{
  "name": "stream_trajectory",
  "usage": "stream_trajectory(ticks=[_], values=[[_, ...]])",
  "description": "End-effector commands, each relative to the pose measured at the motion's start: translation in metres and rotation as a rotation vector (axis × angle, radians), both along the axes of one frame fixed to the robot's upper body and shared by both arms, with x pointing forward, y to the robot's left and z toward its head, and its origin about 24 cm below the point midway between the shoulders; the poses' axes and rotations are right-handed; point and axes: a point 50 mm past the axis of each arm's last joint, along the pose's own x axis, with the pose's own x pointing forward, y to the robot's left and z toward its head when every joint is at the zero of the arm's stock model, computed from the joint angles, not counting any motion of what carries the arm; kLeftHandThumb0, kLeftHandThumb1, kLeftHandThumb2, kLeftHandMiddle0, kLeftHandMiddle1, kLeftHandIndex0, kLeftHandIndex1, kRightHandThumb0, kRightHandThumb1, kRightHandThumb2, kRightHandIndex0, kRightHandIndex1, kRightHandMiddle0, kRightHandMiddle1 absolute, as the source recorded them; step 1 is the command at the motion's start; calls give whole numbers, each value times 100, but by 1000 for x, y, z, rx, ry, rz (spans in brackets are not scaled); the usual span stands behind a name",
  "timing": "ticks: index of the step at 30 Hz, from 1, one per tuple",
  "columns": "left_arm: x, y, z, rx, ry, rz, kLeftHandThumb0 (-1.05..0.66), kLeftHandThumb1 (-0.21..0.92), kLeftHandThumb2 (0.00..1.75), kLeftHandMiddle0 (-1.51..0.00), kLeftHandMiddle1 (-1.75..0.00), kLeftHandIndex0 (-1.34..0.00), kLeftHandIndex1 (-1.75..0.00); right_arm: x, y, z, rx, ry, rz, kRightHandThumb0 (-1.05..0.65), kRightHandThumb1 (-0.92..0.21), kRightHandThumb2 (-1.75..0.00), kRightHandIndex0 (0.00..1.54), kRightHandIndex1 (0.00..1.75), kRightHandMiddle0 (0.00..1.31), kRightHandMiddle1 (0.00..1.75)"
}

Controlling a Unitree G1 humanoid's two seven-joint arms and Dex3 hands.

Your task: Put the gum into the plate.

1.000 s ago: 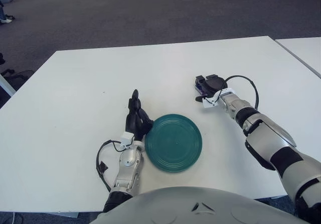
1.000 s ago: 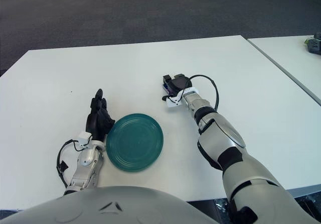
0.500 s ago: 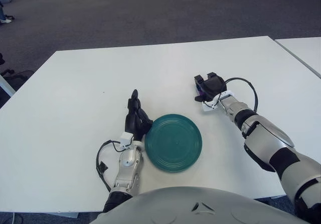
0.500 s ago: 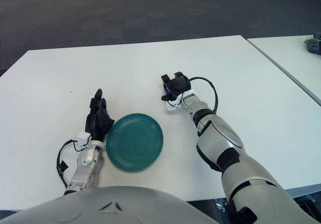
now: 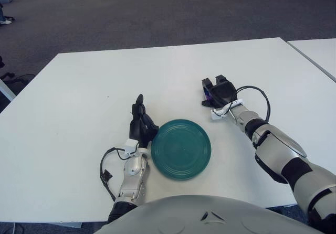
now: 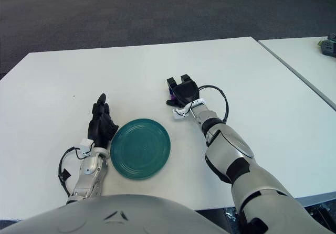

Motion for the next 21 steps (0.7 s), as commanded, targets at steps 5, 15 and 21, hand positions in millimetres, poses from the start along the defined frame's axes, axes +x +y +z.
stream_trajectory(ticks=[5, 15, 21], values=[[-13, -8, -13, -35, 87, 34, -95, 92, 103, -11, -1, 0, -46, -13, 3, -14, 43, 45, 8, -52, -92, -86, 109, 175, 81, 175], [-14, -6, -13, -18, 84, 30, -95, 92, 104, -12, -1, 0, -46, 4, 18, 9, 94, 12, 33, -52, -92, -84, 106, 175, 76, 175], [-14, -5, -13, -22, 90, 36, -94, 92, 105, -12, -1, 0, -47, 21, 30, 39, 136, -50, 97, -51, -92, -79, 106, 175, 85, 175]])
